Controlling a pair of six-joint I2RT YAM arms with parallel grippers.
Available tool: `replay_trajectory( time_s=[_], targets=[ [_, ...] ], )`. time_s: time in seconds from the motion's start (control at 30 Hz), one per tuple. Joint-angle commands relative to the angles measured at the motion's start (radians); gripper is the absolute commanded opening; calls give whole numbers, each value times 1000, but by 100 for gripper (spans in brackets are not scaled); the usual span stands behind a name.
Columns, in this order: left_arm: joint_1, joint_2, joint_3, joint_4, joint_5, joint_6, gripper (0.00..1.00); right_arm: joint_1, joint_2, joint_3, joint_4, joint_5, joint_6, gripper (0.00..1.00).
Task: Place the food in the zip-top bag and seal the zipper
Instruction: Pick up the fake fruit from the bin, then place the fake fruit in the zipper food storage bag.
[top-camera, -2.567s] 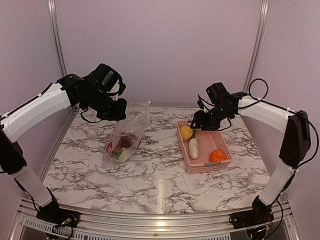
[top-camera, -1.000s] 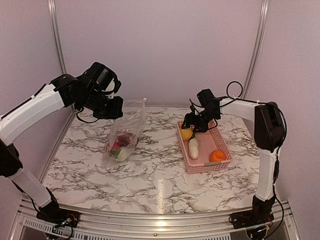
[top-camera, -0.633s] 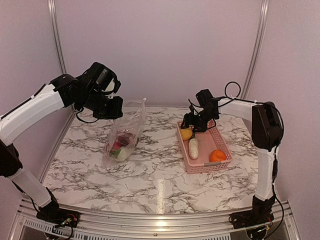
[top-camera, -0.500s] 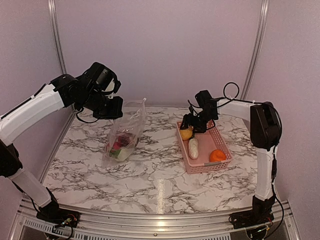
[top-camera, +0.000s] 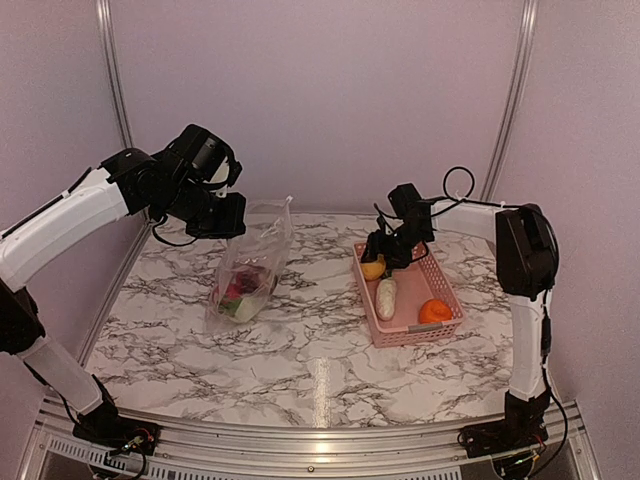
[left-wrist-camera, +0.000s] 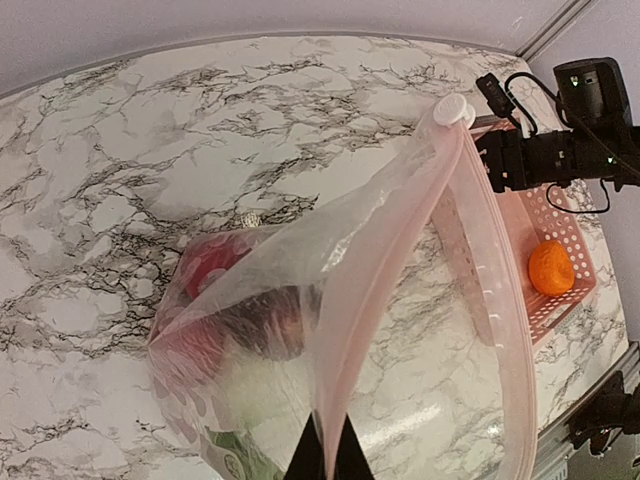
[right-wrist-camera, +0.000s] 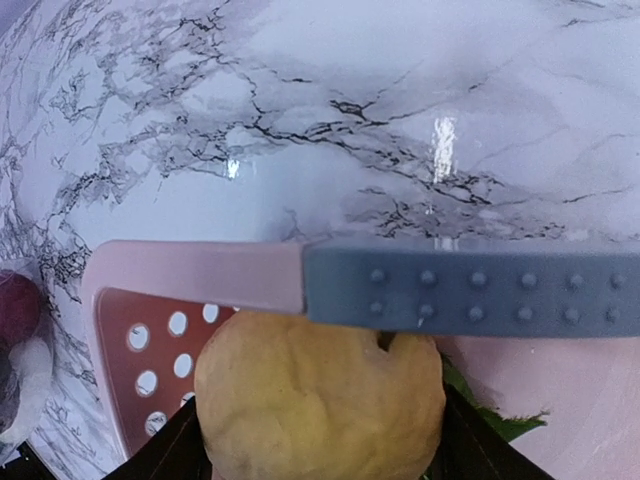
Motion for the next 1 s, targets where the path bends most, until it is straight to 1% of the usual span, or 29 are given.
replay_trajectory(
  time_s=[0.0,0.3,0.47,0.63,0.8,0.97],
  targets=[
    [-1,0,2,13,1,13,0,-4,-50,31,-1,29,-6,60],
    [-1,30,26,21,14,26,0,-4,-228,-24,-19,32,-14,60],
    [-1,46,39,25,24,33,0,-2,-324,-50,-15,-3,-21,60],
    [-1,59,52,28,33,33,0,5,-396,-40,-2,-28,-8,60],
    [-1,65,58,27,43,29,0,58,-437,-12,61,-74,8,59],
    [-1,57,50,27,43,26,0,140,-427,68,107,-102,18,59]
  ],
)
